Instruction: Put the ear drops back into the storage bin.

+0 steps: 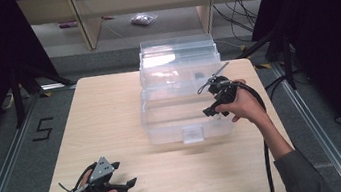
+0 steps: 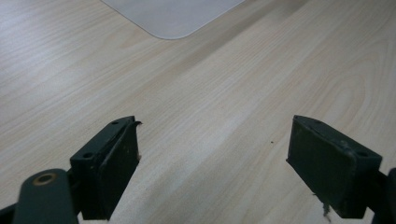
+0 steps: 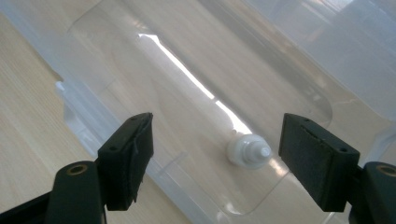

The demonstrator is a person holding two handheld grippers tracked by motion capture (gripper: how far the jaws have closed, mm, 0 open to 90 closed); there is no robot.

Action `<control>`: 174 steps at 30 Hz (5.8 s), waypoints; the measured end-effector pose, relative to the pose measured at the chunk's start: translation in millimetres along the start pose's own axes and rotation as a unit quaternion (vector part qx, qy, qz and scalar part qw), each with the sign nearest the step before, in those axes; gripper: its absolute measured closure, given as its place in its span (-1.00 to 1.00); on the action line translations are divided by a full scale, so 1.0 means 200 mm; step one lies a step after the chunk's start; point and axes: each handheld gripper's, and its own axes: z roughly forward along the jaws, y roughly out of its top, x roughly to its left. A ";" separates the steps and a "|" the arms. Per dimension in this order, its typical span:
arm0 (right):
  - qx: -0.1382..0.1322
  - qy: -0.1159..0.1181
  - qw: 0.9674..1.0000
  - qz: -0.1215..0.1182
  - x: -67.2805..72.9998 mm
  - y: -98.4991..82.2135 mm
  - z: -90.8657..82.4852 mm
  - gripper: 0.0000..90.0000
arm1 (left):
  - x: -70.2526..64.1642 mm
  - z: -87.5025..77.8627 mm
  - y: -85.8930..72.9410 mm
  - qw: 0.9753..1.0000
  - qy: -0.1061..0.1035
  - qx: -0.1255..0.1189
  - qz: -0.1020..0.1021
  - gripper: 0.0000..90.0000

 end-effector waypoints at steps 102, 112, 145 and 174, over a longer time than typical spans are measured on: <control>-0.144 0.047 0.987 -0.046 0.30 -0.39 -0.07 -0.54 | 0.00 0.00 0.00 1.000 0.000 -0.002 0.006 -0.65; -0.139 0.051 0.988 -0.048 0.33 -0.41 -0.06 -0.55 | 0.01 0.00 0.00 1.000 0.004 0.003 0.013 -0.65; -0.135 0.070 0.988 -0.033 0.38 -0.60 0.09 -0.58 | 0.01 0.00 0.00 1.000 0.002 0.005 0.013 -0.65; -0.132 0.070 0.988 -0.027 0.40 -0.73 0.16 -0.59 | -0.01 0.00 0.00 1.000 0.001 -0.007 -0.003 -0.65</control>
